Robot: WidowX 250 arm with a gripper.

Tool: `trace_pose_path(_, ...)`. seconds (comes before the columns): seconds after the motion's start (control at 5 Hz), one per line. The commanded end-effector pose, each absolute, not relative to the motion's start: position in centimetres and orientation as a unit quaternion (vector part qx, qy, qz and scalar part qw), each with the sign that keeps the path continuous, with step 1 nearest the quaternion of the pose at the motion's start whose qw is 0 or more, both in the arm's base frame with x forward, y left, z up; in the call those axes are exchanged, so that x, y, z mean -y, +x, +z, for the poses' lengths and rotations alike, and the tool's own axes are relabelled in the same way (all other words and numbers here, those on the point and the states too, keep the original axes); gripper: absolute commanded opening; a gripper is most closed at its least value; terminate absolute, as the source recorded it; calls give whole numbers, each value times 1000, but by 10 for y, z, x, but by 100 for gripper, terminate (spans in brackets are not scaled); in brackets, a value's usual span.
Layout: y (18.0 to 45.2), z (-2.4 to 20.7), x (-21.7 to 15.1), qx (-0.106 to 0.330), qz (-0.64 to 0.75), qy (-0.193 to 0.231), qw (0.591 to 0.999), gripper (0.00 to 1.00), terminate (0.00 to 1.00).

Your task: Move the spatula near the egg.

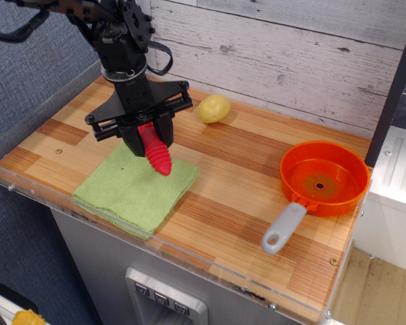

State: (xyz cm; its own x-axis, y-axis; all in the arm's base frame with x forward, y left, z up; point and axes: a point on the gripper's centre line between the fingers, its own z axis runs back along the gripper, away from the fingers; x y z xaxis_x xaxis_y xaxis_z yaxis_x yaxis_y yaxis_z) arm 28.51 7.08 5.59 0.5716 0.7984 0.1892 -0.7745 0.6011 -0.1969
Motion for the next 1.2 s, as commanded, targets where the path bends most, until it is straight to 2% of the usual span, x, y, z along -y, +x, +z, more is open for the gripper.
trace_pose_path(0.0, 319, 63, -83, 147, 601, -32, 785, 0, 0)
trace_pose_path(0.4, 338, 45, -102, 131, 657, -41, 741, 0, 0)
trace_pose_path(1.0, 344, 27, -113, 126, 671, -28, 730, 0, 0)
